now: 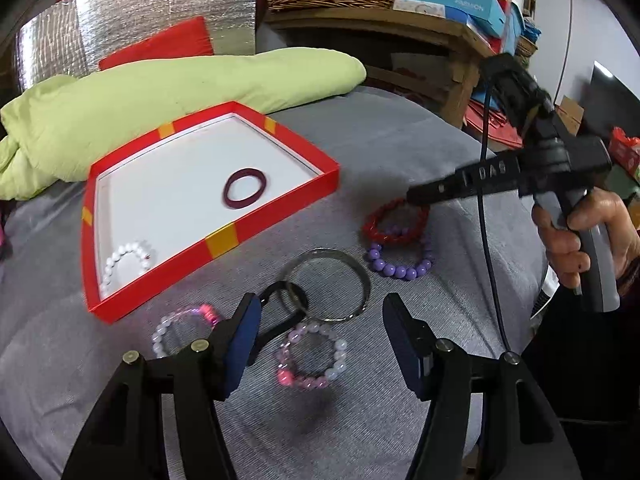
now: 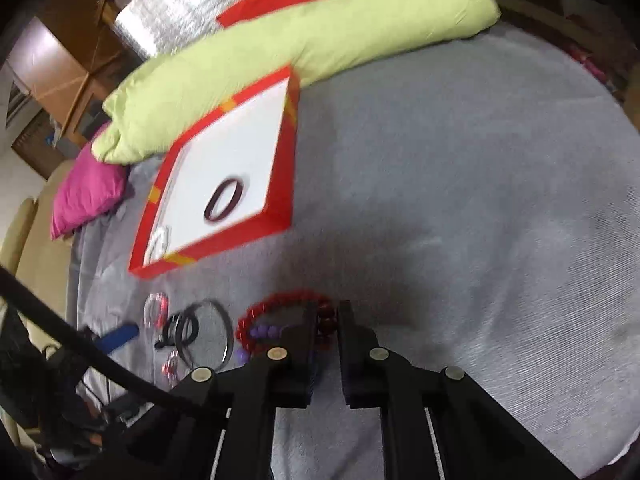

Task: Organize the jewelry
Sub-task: 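Move the right tool toward the red bead bracelet, then grasp the red bead bracelet with the right tool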

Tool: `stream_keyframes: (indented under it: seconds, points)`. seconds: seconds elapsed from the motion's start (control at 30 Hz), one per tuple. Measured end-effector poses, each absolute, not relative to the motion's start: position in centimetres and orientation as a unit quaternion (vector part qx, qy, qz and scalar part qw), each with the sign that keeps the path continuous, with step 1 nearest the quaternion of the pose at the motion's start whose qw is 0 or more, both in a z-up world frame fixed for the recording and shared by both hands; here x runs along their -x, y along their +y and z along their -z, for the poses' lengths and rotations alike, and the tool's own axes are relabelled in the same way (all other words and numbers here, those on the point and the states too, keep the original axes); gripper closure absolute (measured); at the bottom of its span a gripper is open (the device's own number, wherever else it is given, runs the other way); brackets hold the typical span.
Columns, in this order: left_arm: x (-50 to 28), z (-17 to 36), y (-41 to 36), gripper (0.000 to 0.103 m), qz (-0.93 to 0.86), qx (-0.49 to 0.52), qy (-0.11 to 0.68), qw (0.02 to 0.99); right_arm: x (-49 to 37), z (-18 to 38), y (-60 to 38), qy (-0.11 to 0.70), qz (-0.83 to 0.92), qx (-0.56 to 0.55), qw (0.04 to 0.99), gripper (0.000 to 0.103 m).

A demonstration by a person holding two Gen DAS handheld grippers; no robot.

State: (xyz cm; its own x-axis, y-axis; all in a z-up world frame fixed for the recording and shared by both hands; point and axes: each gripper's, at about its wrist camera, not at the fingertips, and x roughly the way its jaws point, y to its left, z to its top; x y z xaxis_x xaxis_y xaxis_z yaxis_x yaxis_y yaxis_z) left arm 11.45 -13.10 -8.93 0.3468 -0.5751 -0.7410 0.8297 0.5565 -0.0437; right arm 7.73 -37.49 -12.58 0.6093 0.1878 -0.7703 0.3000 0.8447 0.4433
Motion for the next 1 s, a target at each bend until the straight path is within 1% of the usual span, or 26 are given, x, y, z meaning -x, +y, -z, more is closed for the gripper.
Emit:
stream_keyframes:
  seconds: [0.1,0.23,0.37,0.53,0.8,0.83,0.9,0.97,1.0]
  points:
    - [-11.5,9.3,-14.0,0.037,0.438,-0.179,0.37,0.8,-7.4,12.4,-39.0,0.428,0.056,-0.287,0.855,0.093]
    - [-11.7,9.7,-15.2,0.037,0.44,-0.181,0.374,0.796,-7.4,13.0,-40.4,0.431,0.079,-0.298,0.848,0.093]
    - [-11.3,10.0,-16.5,0.033,0.443,-0.202,0.369,0.792,-7.5,13.7,-41.1,0.434,0.086,-0.312,0.841,0.093]
    - [-11.6,11.1,-17.8,0.033,0.439,-0.228,0.375,0.784,-7.7,14.3,-41.2,0.441,0.08,-0.313,0.838,0.092]
    - [-12.4,11.6,-17.7,0.034,0.433,-0.225,0.374,0.789,-7.7,14.5,-41.1,0.445,0.073,-0.314,0.836,0.091]
    - [-12.7,11.7,-17.7,0.034,0.429,-0.225,0.373,0.791,-7.8,14.5,-41.1,0.446,0.072,-0.313,0.835,0.091]
    - [-12.9,11.8,-17.7,0.042,0.427,-0.223,0.375,0.792,-7.9,14.5,-40.9,0.45,0.073,-0.306,0.836,0.091]
    - [-13.3,11.7,-17.6,0.048,0.424,-0.215,0.378,0.795,-8.0,14.4,-40.6,0.452,0.073,-0.298,0.838,0.091]
    - [-13.6,11.7,-17.5,0.048,0.423,-0.211,0.379,0.796,-8.1,14.5,-40.6,0.453,0.073,-0.297,0.838,0.09]
